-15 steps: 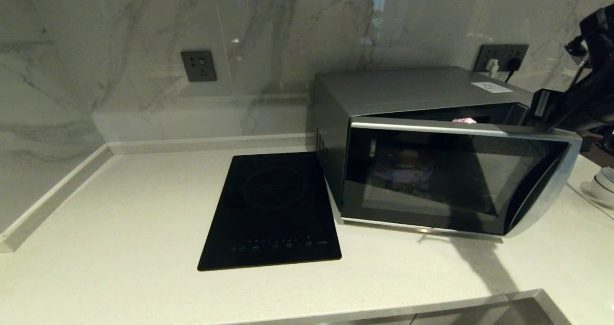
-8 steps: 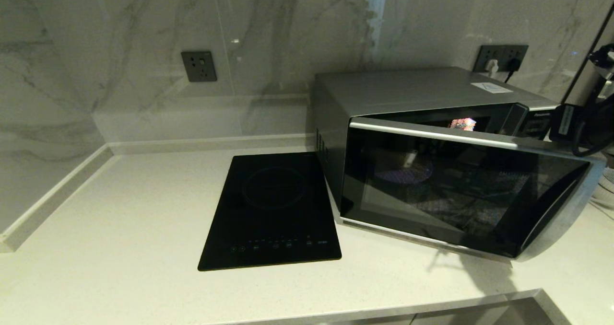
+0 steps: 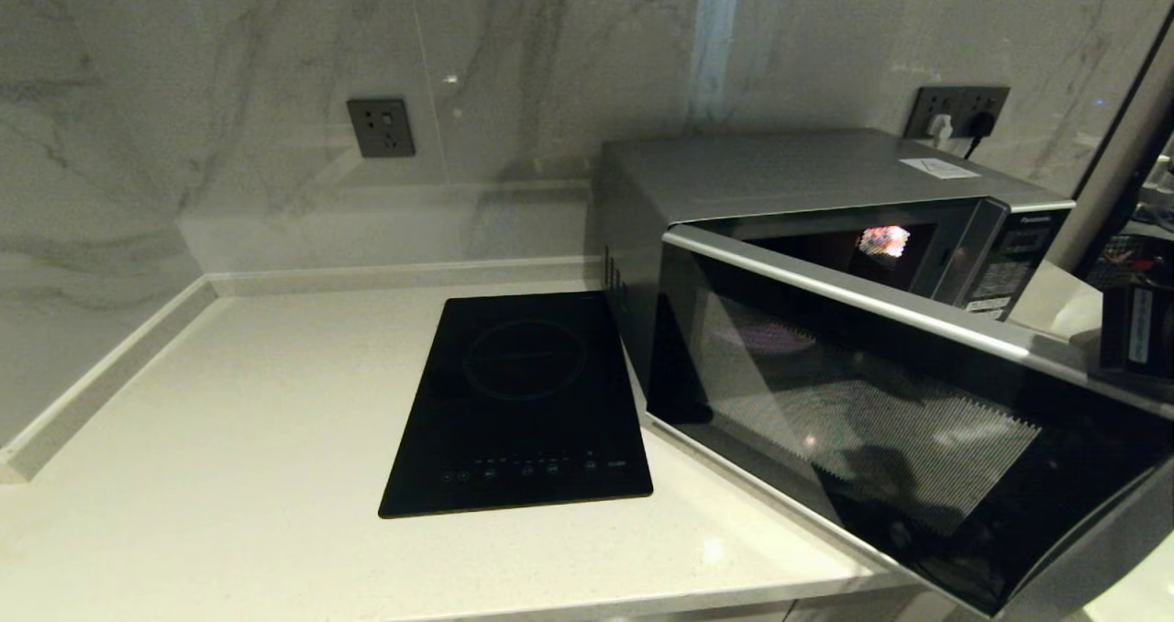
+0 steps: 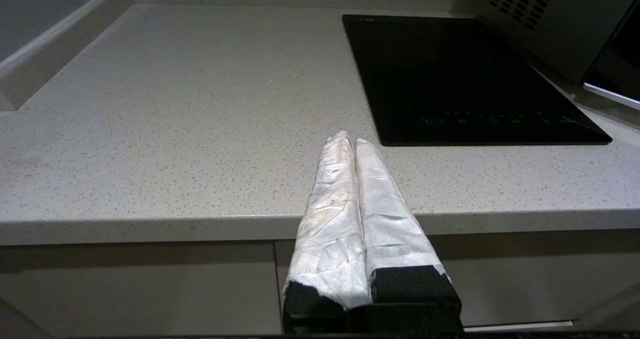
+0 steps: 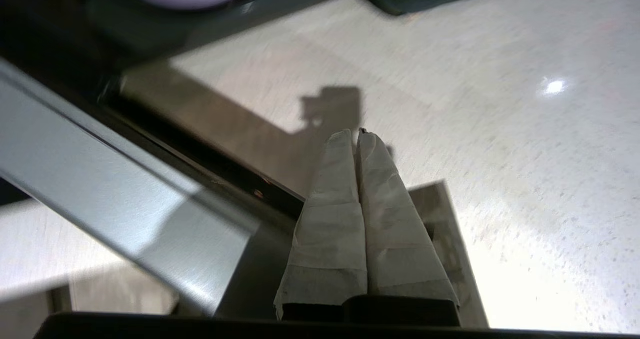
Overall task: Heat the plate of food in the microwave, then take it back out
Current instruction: Open the microwave oven
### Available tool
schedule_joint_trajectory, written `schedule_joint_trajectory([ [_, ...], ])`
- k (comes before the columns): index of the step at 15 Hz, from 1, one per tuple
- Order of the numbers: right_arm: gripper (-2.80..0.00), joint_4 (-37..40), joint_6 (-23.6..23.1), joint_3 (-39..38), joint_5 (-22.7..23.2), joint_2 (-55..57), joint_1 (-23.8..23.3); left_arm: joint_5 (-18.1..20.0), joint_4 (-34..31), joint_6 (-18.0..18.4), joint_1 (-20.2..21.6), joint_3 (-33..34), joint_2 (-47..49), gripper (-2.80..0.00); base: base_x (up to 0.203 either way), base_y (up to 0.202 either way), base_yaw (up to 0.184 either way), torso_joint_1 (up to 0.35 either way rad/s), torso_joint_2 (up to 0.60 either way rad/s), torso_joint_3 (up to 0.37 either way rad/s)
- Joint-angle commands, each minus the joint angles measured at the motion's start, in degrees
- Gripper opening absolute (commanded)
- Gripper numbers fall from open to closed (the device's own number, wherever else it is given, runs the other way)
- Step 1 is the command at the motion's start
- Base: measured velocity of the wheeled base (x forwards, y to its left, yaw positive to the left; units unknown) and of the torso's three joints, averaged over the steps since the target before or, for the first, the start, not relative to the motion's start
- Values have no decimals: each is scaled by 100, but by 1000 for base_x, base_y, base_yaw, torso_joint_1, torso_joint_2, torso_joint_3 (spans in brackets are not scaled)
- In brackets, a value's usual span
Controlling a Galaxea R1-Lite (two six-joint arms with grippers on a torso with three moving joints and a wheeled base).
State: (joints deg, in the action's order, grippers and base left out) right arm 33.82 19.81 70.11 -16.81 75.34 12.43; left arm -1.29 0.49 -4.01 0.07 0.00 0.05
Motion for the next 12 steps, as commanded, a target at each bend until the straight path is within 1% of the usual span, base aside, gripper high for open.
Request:
schedule_joint_trajectory([
  [1, -280, 37, 14, -293, -31, -693, 454, -3, 4, -3, 1, 0, 4, -280, 0, 0, 0, 0, 0, 0],
  [4, -280, 265, 47, -459, -25, -1110, 908, -3, 4, -3, 1, 0, 4, -280, 0, 0, 0, 0, 0, 0],
  [6, -280, 274, 143, -583, -24, -1202, 1083, -3, 4, -3, 1, 0, 4, -280, 0, 0, 0, 0, 0, 0],
  [9, -280, 266, 121, -691, -9, -1161, 1154, -3, 4, -3, 1, 0, 4, -280, 0, 0, 0, 0, 0, 0],
  [11, -280, 259, 156, -708, 9, -1034, 1394, -3, 4, -3, 1, 0, 4, -280, 0, 0, 0, 0, 0, 0],
  [12, -280, 237, 212, -751, 40, -933, 1620, -3, 4, -3, 1, 0, 4, -280, 0, 0, 0, 0, 0, 0],
])
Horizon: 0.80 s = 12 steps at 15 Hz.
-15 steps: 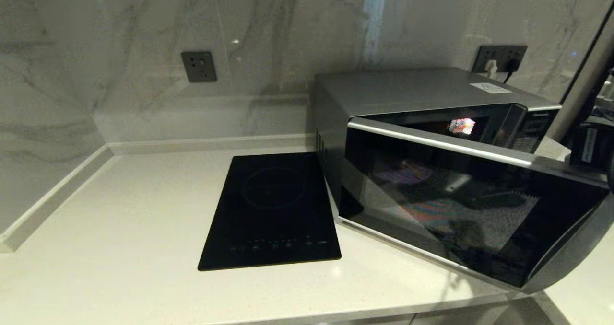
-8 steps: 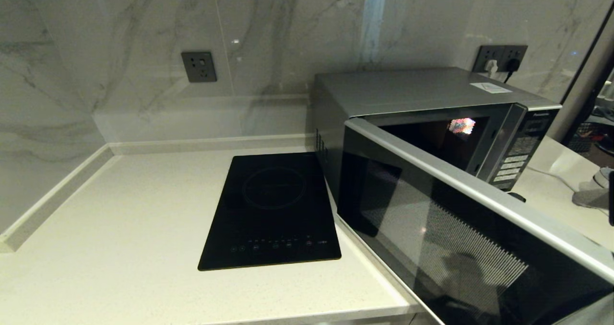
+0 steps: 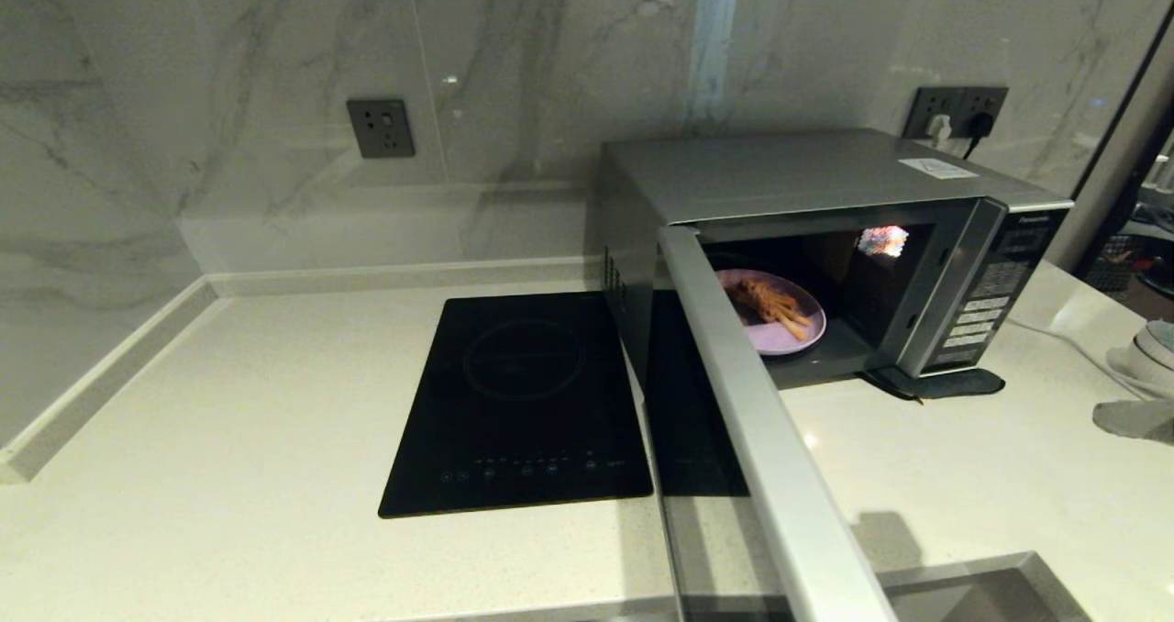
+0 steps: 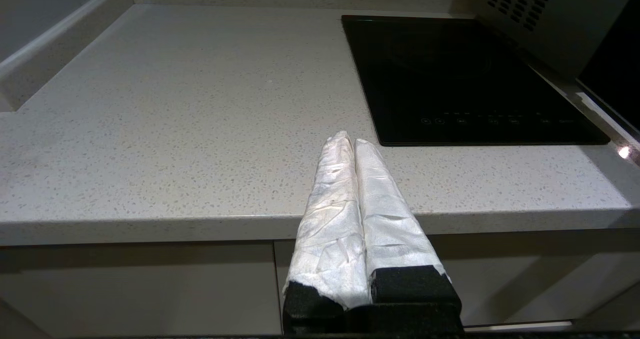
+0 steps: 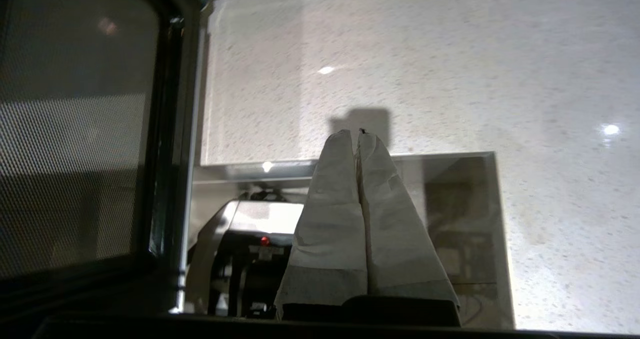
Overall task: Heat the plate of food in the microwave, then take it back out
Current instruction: Open the microwave oven
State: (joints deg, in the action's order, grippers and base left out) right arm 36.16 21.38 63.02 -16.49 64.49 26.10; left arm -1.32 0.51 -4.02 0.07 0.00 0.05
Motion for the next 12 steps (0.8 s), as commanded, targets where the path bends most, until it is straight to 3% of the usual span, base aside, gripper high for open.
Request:
schedule_joint_trajectory([
  [1, -280, -43, 159, -71, 32, 231, 570, 0, 2, -3, 1, 0, 4, -280, 0, 0, 0, 0, 0, 0],
  [5, -280, -180, 536, -128, 49, 452, 1815, 0, 2, -3, 1, 0, 4, -280, 0, 0, 0, 0, 0, 0],
  [12, -280, -179, 542, -123, 49, 316, 2120, 0, 2, -3, 1, 0, 4, -280, 0, 0, 0, 0, 0, 0],
])
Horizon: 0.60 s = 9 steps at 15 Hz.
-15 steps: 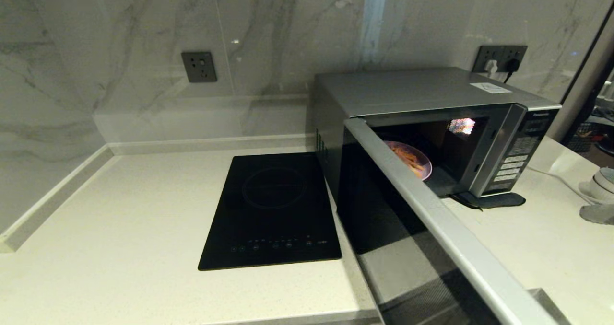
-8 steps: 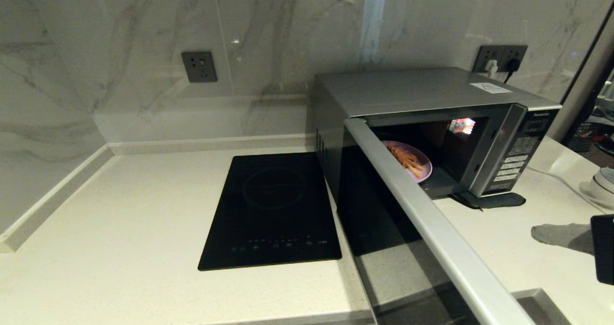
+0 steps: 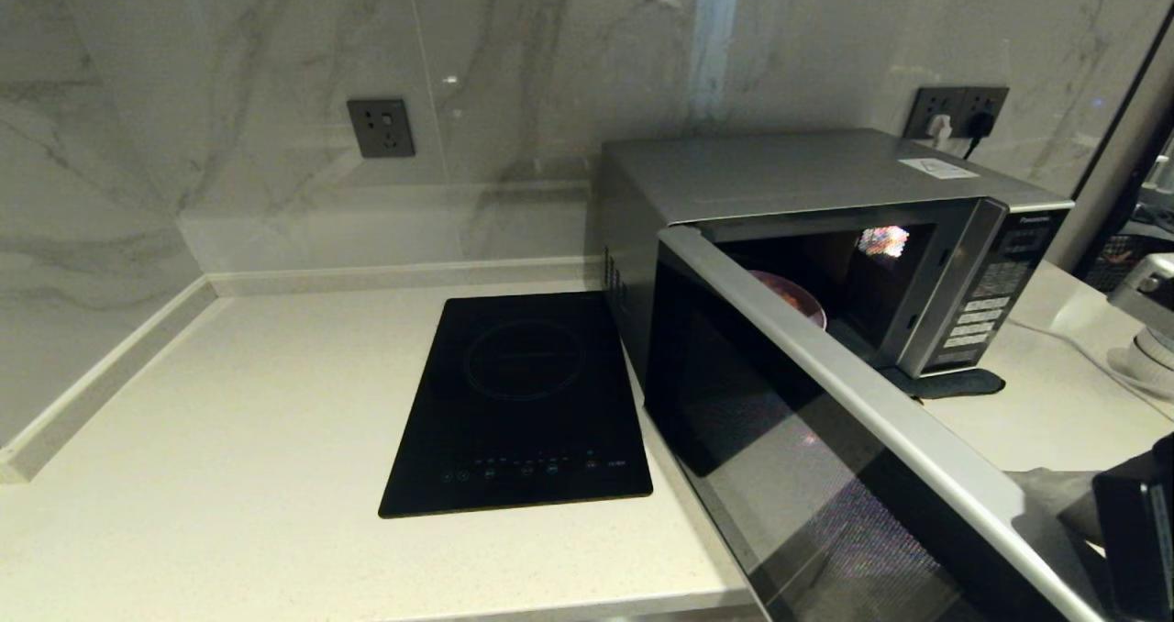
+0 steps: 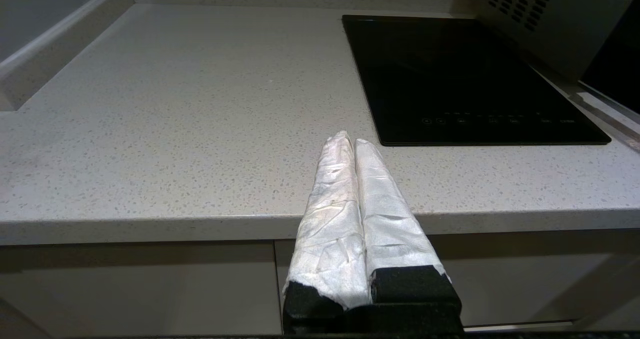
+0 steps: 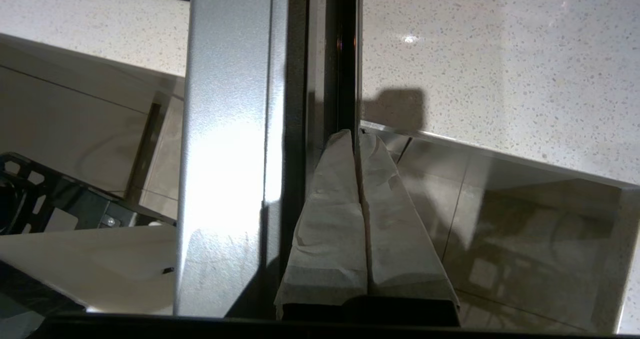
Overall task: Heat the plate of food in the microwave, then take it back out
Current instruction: Open the microwave oven
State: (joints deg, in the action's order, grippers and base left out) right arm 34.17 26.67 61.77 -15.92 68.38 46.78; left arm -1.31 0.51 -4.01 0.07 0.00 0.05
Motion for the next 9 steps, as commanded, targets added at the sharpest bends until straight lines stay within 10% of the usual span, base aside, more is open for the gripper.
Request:
schedule_joint_trajectory([
  [1, -280, 20, 13, 2, -8, -128, 93, 0, 2, -3, 1, 0, 4, -280, 0, 0, 0, 0, 0, 0],
  [9, -280, 20, -21, 39, 155, -191, 723, 0, 2, -3, 1, 0, 4, -280, 0, 0, 0, 0, 0, 0],
])
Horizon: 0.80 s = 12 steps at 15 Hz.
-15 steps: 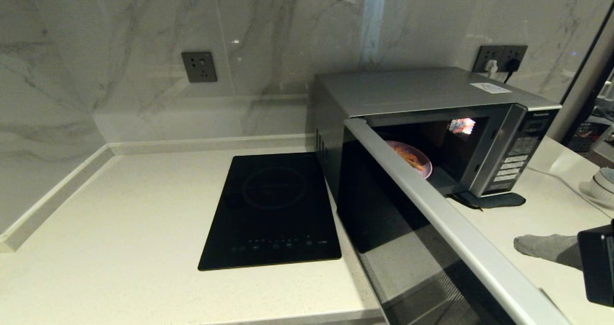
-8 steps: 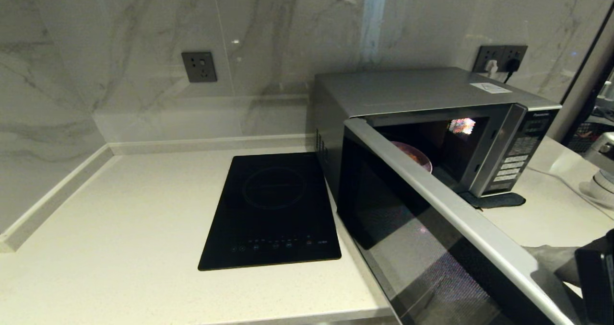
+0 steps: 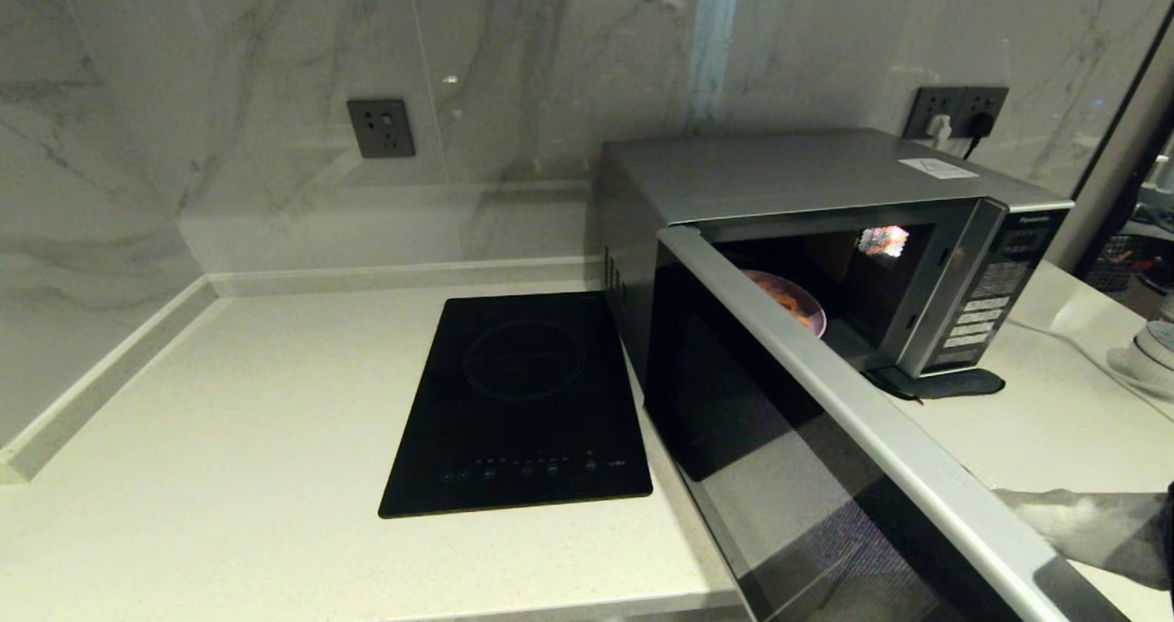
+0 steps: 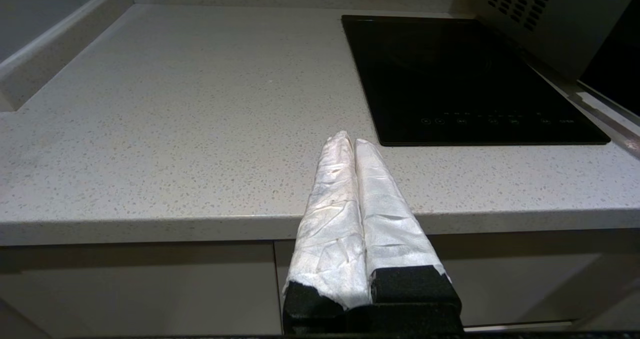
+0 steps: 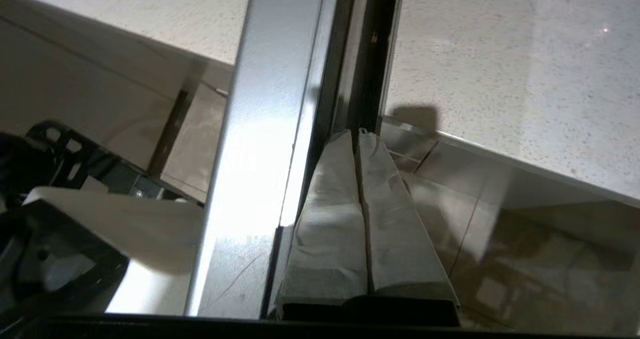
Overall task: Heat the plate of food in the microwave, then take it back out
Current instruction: Open the microwave oven
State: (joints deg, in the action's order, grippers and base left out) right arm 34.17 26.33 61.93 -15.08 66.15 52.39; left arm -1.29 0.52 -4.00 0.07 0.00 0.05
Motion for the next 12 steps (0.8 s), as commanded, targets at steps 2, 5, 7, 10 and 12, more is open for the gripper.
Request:
schedule_joint_trajectory([
  [2, -280, 11, 16, 64, 283, 190, 265, -3, 1, -4, 1, 0, 4, -280, 0, 0, 0, 0, 0, 0],
  [5, -280, 5, 38, 213, 339, 435, 523, -3, 1, -4, 1, 0, 4, -280, 0, 0, 0, 0, 0, 0],
  [7, -280, 2, 39, 316, 339, 545, 645, -3, 1, -4, 1, 0, 4, -280, 0, 0, 0, 0, 0, 0],
  [10, -280, 2, 36, 332, 339, 635, 836, -3, 1, -4, 1, 0, 4, -280, 0, 0, 0, 0, 0, 0],
  [12, -280, 2, 22, 340, 339, 691, 918, -3, 1, -4, 1, 0, 4, -280, 0, 0, 0, 0, 0, 0],
])
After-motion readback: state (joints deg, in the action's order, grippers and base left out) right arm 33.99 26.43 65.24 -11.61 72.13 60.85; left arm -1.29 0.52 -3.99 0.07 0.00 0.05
